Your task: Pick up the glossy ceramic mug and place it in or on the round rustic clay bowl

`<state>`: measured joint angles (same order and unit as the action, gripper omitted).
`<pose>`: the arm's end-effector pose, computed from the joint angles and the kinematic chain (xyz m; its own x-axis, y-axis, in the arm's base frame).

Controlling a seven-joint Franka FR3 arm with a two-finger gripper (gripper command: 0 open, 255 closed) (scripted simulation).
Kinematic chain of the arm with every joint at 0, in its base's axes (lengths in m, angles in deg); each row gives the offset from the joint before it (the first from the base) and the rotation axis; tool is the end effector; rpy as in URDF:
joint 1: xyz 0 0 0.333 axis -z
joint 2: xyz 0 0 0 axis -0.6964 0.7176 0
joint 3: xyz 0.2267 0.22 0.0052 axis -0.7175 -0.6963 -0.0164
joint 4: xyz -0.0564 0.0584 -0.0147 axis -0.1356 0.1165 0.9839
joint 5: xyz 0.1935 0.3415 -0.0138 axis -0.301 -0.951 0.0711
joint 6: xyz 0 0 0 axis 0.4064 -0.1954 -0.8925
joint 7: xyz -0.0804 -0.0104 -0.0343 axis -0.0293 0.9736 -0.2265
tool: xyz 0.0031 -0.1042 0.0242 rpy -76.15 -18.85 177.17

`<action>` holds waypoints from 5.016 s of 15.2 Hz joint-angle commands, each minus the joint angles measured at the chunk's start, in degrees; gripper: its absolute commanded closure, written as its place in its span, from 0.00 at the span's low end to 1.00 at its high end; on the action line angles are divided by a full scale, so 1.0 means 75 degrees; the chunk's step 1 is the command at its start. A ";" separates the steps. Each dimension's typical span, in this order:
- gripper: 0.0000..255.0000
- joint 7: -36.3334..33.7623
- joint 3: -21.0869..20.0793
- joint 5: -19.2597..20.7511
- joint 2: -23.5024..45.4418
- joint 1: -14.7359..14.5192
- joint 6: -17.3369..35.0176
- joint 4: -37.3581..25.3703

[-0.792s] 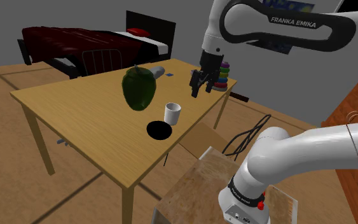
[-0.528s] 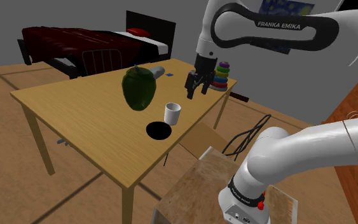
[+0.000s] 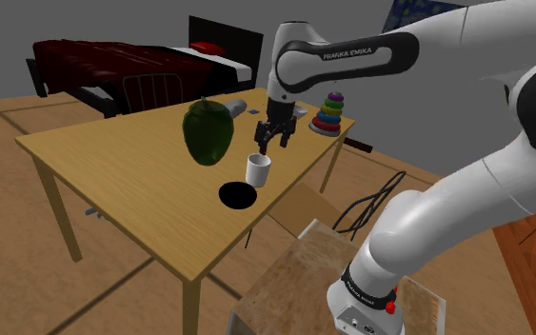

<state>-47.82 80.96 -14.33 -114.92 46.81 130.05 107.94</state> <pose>0.4082 -0.0318 0.4843 0.9905 -0.1341 -0.0290 -0.1330 -0.9904 0.0377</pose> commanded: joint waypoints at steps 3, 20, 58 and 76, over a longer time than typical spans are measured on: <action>0.00 -0.0017 0.0037 0.0099 0.1255 0.0050 0.0680 -0.0485; 0.00 -0.0021 0.0144 0.0265 0.3321 0.0167 0.2182 -0.0910; 1.00 -0.0043 0.0022 0.0182 0.2315 0.0068 -0.0234 -0.2313; 1.00 -0.1670 -0.1001 -0.0178 0.1630 -0.0684 -0.0143 -0.1453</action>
<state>-60.30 73.47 -15.69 -102.97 41.67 128.21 96.58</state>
